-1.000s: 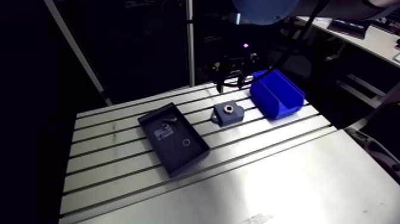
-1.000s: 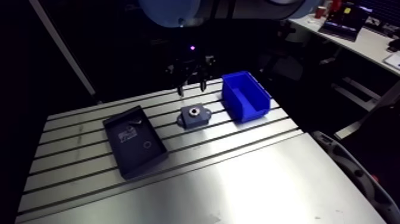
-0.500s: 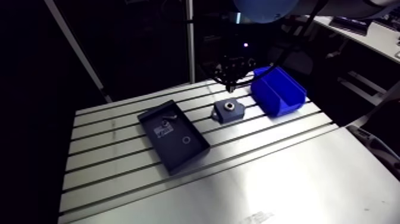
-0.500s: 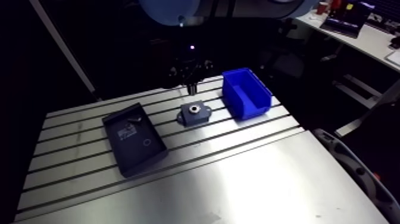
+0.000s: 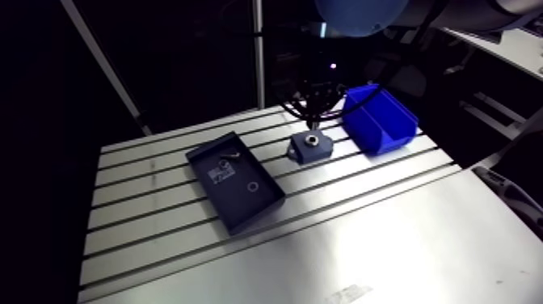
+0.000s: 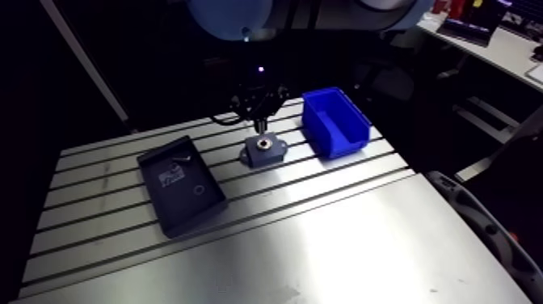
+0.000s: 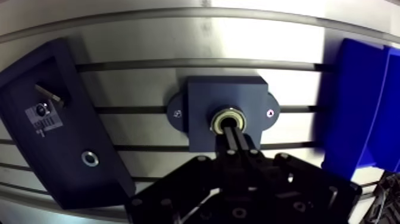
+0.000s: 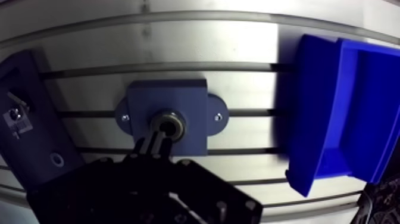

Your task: Pick up the bearing and press it into the housing until flush.

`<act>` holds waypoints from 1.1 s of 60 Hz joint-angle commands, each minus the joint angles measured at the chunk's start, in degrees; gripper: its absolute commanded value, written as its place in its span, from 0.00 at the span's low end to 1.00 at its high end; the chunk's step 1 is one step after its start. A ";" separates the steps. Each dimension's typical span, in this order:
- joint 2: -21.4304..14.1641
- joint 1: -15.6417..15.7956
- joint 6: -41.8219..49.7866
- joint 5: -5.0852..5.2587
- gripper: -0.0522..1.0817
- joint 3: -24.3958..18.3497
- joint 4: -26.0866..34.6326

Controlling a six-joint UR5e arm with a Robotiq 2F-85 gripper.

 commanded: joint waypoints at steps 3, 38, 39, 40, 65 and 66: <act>0.27 0.00 0.01 -0.04 1.00 0.75 -0.36; 1.49 -0.44 0.01 -0.14 1.00 1.29 -1.68; 1.49 -0.44 0.01 -0.14 1.00 1.29 -1.68; 1.50 -0.44 0.01 -0.14 1.00 1.29 -1.68; 2.01 -0.44 0.01 -0.14 1.00 1.29 -1.76; 2.01 -0.44 0.01 -0.14 1.00 1.29 -1.76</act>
